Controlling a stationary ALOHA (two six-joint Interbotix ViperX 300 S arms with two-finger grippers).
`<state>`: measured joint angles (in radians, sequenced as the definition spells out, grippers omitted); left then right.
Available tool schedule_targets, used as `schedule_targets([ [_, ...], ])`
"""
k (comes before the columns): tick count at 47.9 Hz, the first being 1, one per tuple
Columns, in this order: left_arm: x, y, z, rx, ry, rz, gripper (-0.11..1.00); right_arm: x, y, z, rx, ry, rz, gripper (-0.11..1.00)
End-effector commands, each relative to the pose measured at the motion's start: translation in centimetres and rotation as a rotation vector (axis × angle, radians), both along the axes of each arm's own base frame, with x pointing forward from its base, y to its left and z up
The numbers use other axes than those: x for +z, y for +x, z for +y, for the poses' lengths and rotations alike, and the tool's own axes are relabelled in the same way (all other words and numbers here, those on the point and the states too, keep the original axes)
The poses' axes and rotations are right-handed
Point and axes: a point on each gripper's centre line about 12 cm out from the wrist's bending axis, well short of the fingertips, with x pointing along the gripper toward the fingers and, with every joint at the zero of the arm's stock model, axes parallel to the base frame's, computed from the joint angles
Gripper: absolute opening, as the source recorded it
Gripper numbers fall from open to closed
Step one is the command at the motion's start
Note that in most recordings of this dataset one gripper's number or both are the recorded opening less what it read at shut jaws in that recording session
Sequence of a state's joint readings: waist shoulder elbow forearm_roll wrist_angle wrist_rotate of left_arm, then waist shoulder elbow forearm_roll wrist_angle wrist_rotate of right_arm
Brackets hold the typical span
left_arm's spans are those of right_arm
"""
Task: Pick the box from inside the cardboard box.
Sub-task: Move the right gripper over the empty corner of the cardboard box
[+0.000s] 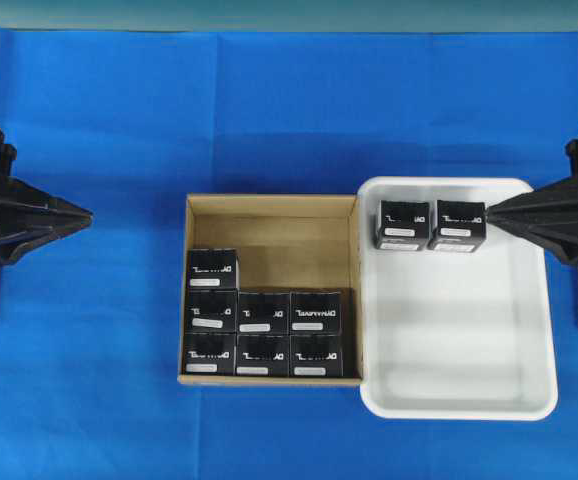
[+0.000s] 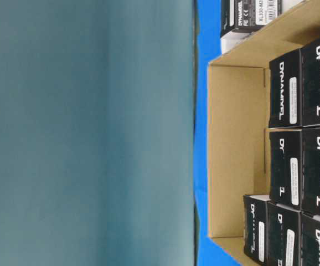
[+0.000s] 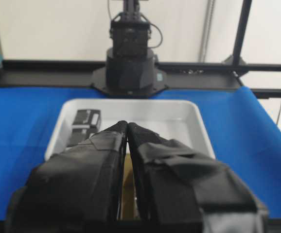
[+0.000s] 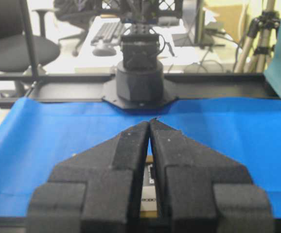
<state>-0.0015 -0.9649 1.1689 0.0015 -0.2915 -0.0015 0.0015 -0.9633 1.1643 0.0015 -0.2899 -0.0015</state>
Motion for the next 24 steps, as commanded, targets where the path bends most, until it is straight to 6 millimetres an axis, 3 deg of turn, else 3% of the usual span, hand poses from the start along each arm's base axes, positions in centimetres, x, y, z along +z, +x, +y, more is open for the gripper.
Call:
schedule_targets([
  [1, -0.1, 0.6, 0.2, 0.009, 0.007, 0.035, 0.14, -0.1, 0.3, -0.2, -0.011, 0.023, 0.008, 0.14],
  [4, -0.1, 0.9, 0.2, 0.009, 0.007, 0.058, 0.11, -0.6, 0.7, -0.4, -0.023, 0.094, 0.067, 0.17],
  [10, 0.7, 1.1, 0.2, 0.01, 0.012, 0.072, -0.03, -1.2, 1.5, -0.5, -0.031, 0.204, 0.223, 0.03],
  [24, 0.6, 1.2, 0.2, 0.011, 0.009, 0.143, -0.05, -1.3, 4.5, 0.0, -0.025, 0.238, 0.543, 0.01],
])
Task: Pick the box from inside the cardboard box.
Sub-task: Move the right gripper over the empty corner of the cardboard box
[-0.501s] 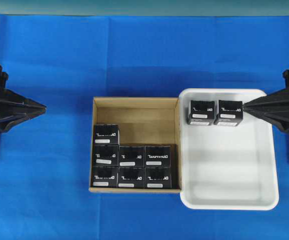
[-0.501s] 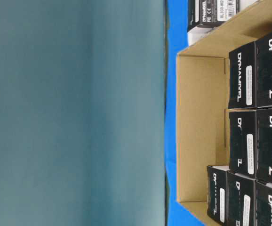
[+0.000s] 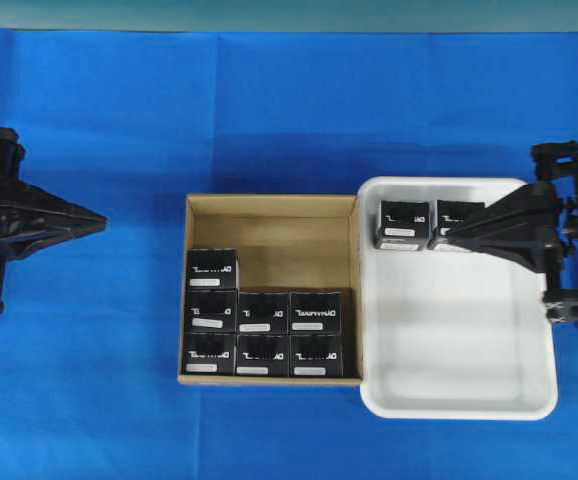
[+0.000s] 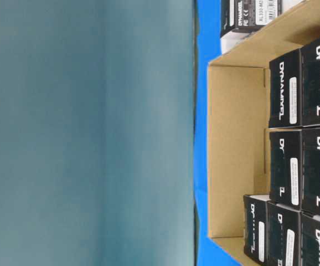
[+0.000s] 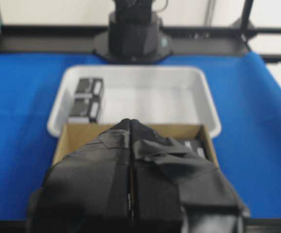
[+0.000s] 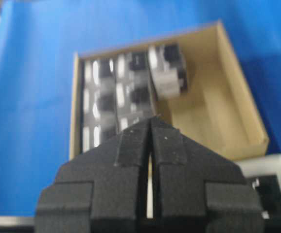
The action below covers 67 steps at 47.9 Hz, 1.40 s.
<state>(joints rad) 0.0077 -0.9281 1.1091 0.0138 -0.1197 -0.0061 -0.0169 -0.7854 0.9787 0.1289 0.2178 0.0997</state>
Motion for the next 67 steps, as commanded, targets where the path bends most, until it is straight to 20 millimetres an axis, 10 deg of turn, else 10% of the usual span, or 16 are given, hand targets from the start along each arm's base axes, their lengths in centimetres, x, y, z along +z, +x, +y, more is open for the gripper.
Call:
schedule_targets([
  [1, 0.9, 0.2, 0.1, 0.003, 0.0, 0.0, -0.05, 0.8, 1.4, 0.1, 0.008, 0.006, 0.067, 0.01],
  [40, 0.4, -0.1, 0.0, 0.002, -0.013, 0.143, -0.05, -3.1, 17.4, 0.3, 0.127, -0.02, 0.823, 0.02],
  [67, -0.5, -1.8, 0.0, 0.004, -0.011, 0.29, -0.05, -4.5, 23.9, -2.4, 0.22, -0.127, 0.822, 0.04],
])
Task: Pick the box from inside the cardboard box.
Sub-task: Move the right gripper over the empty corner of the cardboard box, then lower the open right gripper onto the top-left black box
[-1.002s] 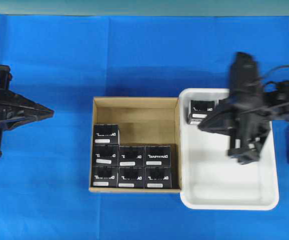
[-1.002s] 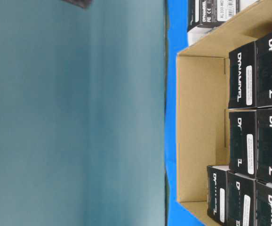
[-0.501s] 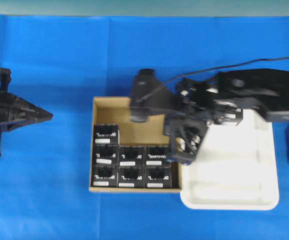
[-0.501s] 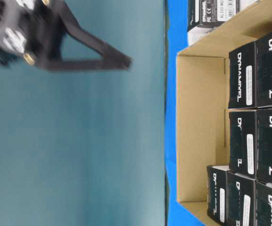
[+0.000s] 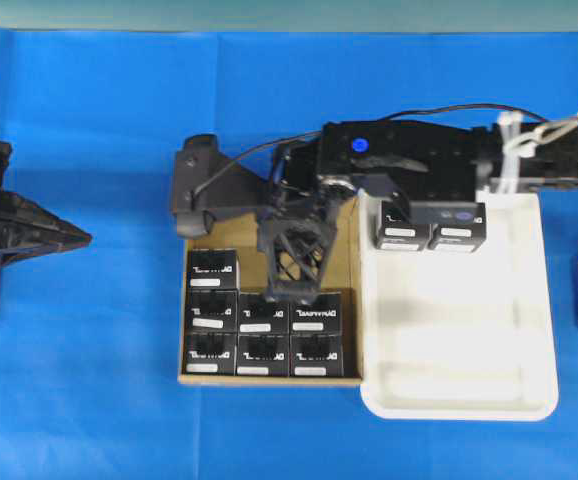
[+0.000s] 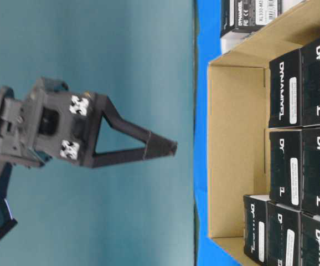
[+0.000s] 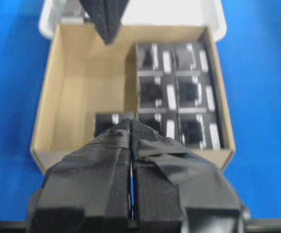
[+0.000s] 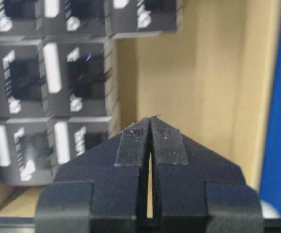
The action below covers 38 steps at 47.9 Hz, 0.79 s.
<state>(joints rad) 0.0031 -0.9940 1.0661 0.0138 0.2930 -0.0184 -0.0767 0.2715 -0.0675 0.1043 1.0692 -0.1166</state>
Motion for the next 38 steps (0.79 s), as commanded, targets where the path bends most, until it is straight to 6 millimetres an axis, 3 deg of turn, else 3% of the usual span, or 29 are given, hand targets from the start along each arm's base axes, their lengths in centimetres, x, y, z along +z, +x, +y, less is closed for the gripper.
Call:
schedule_targets([
  [1, 1.1, -0.1, 0.0, 0.001, 0.0, -0.011, -0.05, 0.3, 0.7, -0.1, 0.021, -0.01, -0.02, 0.05],
  [13, 1.2, -0.5, 0.0, 0.001, 0.0, -0.003, -0.05, -0.3, 2.1, -0.1, 0.037, -0.006, -0.039, 0.15],
  [18, 1.2, -0.5, 0.0, 0.001, 0.0, -0.003, -0.05, -0.5, 2.5, 0.0, 0.053, 0.003, -0.05, 0.33],
  [24, 1.2, -0.5, 0.0, 0.001, 0.002, -0.003, -0.05, -1.4, 2.9, 0.0, 0.067, 0.001, -0.038, 0.71],
  [29, 1.2, -0.5, 0.0, 0.001, 0.0, -0.003, -0.05, -2.5, 3.3, -0.1, 0.07, -0.001, -0.033, 0.95],
  [32, 1.2, -0.4, 0.0, 0.001, 0.002, -0.002, -0.05, -2.9, 3.6, -0.2, 0.065, -0.004, -0.048, 1.0],
  [38, 1.2, -0.4, 0.0, 0.001, 0.0, 0.0, -0.05, -4.0, 4.3, -0.4, 0.056, -0.006, -0.065, 0.98],
])
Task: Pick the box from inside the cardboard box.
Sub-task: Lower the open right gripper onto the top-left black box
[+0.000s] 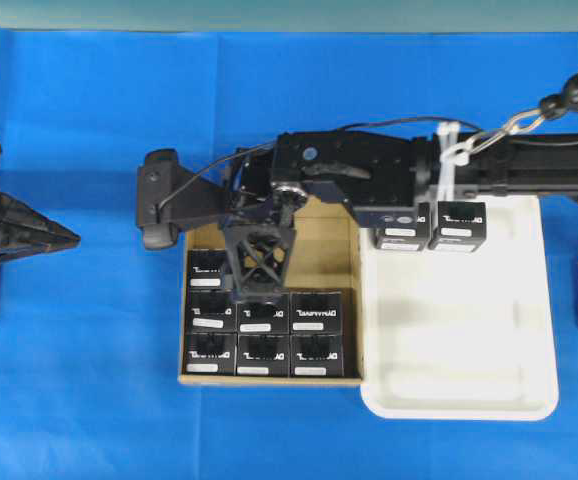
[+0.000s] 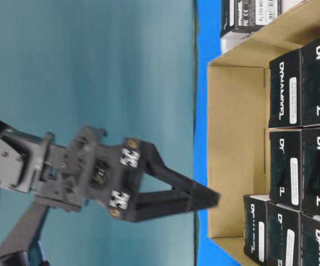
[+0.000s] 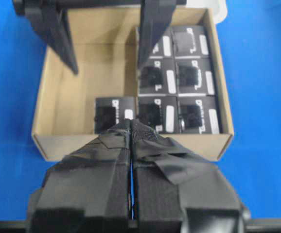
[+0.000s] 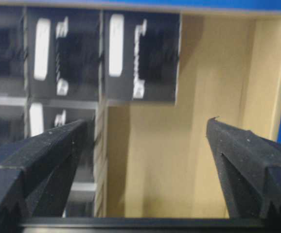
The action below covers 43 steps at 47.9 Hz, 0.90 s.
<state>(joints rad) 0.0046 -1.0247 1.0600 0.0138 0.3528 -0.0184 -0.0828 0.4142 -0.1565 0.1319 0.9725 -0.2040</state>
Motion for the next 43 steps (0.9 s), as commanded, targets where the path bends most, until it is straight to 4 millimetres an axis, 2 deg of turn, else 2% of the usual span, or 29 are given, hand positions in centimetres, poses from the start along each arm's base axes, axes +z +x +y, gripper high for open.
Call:
schedule_targets([
  [1, 1.0, 0.3, 0.0, -0.001, 0.0, -0.023, -0.05, -0.6, 0.5, 0.0, -0.003, 0.002, -0.014, 0.99],
  [9, 1.0, 0.3, -0.1, -0.004, 0.0, -0.023, -0.05, -1.8, 1.0, -0.2, -0.008, 0.001, -0.014, 0.99],
  [26, 1.0, 0.3, -0.1, -0.007, 0.002, -0.023, -0.05, -2.6, 2.8, -0.4, -0.015, 0.005, -0.04, 0.99],
  [36, 1.0, 0.3, -0.2, -0.009, 0.0, -0.021, -0.05, -3.0, 3.1, 0.0, -0.025, 0.04, -0.039, 0.99],
  [43, 1.0, 0.3, -0.1, -0.007, 0.002, -0.021, -0.05, -4.0, 3.1, 0.3, -0.019, 0.04, -0.021, 0.99],
])
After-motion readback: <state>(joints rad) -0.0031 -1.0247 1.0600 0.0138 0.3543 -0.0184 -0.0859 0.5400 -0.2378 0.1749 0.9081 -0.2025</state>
